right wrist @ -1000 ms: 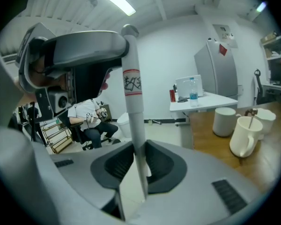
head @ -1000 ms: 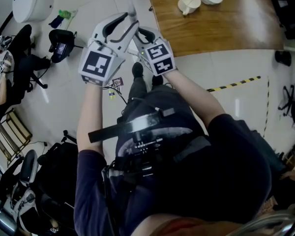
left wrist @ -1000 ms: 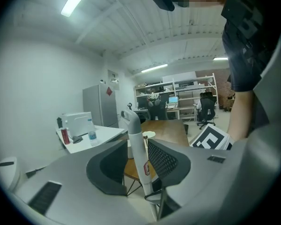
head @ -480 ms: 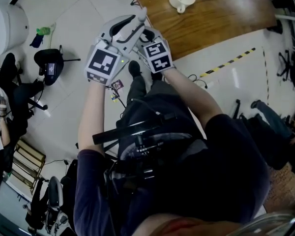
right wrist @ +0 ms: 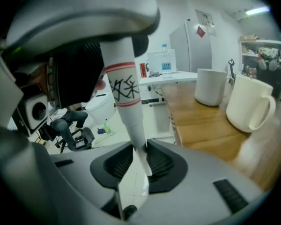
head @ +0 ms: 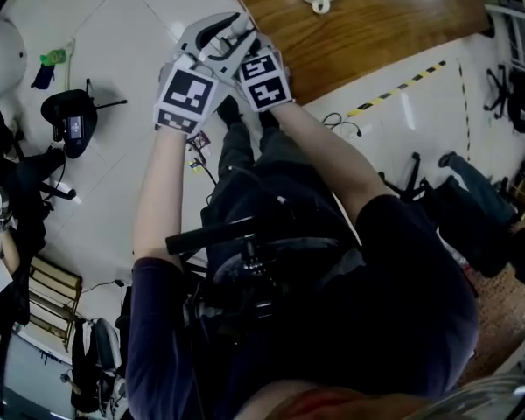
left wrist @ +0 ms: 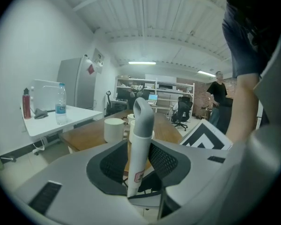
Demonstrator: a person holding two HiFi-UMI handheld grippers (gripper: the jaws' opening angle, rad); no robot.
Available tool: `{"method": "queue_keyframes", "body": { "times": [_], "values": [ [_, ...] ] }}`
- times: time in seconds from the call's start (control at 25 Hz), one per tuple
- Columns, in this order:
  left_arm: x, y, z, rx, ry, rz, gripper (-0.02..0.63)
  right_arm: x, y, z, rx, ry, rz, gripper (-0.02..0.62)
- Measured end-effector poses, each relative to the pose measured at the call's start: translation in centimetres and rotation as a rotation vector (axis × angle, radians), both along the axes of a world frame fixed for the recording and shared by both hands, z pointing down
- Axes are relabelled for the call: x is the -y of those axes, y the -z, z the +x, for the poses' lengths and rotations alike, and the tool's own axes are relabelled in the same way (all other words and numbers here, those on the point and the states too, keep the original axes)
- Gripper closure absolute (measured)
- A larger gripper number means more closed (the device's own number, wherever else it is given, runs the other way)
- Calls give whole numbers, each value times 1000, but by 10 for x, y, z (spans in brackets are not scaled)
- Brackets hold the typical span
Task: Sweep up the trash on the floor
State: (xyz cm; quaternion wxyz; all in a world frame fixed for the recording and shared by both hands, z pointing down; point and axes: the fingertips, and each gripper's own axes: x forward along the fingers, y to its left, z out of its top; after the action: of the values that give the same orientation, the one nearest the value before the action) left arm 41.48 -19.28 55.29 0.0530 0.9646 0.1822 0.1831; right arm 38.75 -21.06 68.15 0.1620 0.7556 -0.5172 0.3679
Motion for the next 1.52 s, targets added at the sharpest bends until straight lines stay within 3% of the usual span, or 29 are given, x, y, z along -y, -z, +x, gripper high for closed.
{"method": "queue_keyframes", "body": {
  "times": [0.2,0.84,1.0,1.32,1.52],
  "values": [
    [0,-8,3,-12,-5,-31,497,3,-2,3,0,-5,-6,488],
    [2,-1,-6,-50,5,-12,509,1,-8,0,27,-17,1,486],
    [1,-1,-6,-48,15,-24,509,-12,3,-5,56,-35,14,457],
    [-1,-2,-5,-1,8,-32,499,-66,49,-8,132,-29,56,462],
    [-1,-4,-12,57,9,-50,488,-92,62,-12,140,2,41,514]
  ]
}}
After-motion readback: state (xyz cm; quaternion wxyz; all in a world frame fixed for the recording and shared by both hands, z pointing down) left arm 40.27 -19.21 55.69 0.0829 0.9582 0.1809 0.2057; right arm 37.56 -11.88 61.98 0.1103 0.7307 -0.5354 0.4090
